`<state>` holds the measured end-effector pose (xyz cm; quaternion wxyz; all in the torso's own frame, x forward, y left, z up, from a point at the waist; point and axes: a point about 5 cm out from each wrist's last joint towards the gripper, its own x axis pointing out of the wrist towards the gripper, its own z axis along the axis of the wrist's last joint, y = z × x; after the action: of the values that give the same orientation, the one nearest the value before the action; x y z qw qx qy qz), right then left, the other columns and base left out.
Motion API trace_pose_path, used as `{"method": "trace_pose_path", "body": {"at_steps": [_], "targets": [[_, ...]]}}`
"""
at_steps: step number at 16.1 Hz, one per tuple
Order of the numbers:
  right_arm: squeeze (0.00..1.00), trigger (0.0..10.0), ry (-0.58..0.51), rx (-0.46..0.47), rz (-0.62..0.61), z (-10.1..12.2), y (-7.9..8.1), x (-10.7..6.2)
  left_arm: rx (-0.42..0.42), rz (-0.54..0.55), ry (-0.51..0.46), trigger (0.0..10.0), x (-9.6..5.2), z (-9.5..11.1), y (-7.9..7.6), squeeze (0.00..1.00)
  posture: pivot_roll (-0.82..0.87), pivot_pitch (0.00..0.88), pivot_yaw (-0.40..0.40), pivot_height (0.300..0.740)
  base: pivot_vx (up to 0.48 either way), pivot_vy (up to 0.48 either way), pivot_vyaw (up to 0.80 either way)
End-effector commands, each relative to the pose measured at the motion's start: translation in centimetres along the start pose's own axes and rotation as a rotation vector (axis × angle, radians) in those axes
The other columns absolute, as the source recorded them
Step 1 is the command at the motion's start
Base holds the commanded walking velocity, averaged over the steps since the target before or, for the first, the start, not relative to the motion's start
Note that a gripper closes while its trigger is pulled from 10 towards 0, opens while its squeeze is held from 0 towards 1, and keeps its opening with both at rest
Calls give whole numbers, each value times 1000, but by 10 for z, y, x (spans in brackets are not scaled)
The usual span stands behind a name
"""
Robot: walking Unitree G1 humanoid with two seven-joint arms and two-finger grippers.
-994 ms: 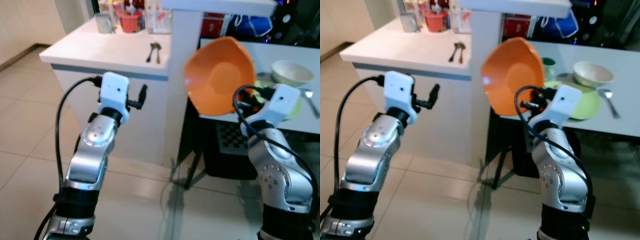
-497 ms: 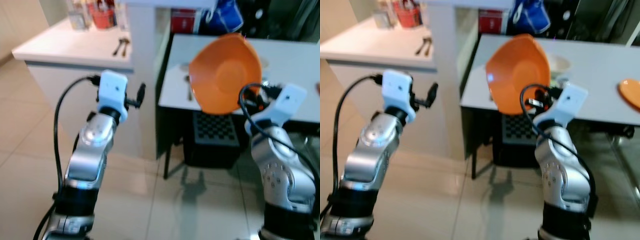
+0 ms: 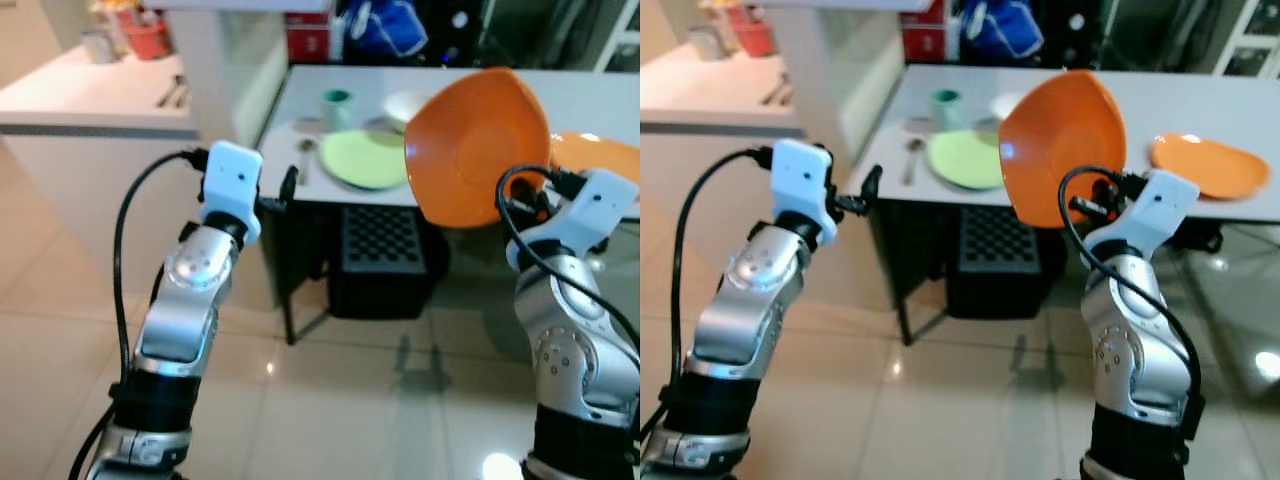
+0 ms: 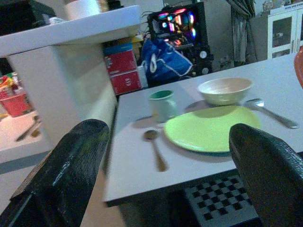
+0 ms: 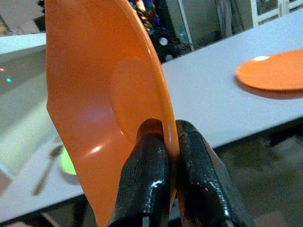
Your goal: Setting the table
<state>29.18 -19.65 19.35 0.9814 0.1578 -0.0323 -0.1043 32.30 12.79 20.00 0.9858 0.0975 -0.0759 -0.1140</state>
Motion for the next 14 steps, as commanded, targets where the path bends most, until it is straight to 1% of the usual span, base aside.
{"method": "trace_pose_path", "body": {"at_steps": [1, 7, 14], "targets": [[0, 10000, -40, 11, -14, 8, -2, 0, 11, -17, -6, 10000, 2, 3, -3, 0, -36, 0, 37, 740, 0, -420, 0], [0, 10000, -41, 1, -42, 7, -5, 0, 13, -15, -6, 10000, 1, 3, -3, 0, -39, 0, 37, 740, 0, -420, 0], [0, 10000, -17, -9, -25, 4, -3, 0, 13, -15, -4, 10000, 3, 2, -3, 0, -45, 0, 39, 740, 0, -423, 0]]}}
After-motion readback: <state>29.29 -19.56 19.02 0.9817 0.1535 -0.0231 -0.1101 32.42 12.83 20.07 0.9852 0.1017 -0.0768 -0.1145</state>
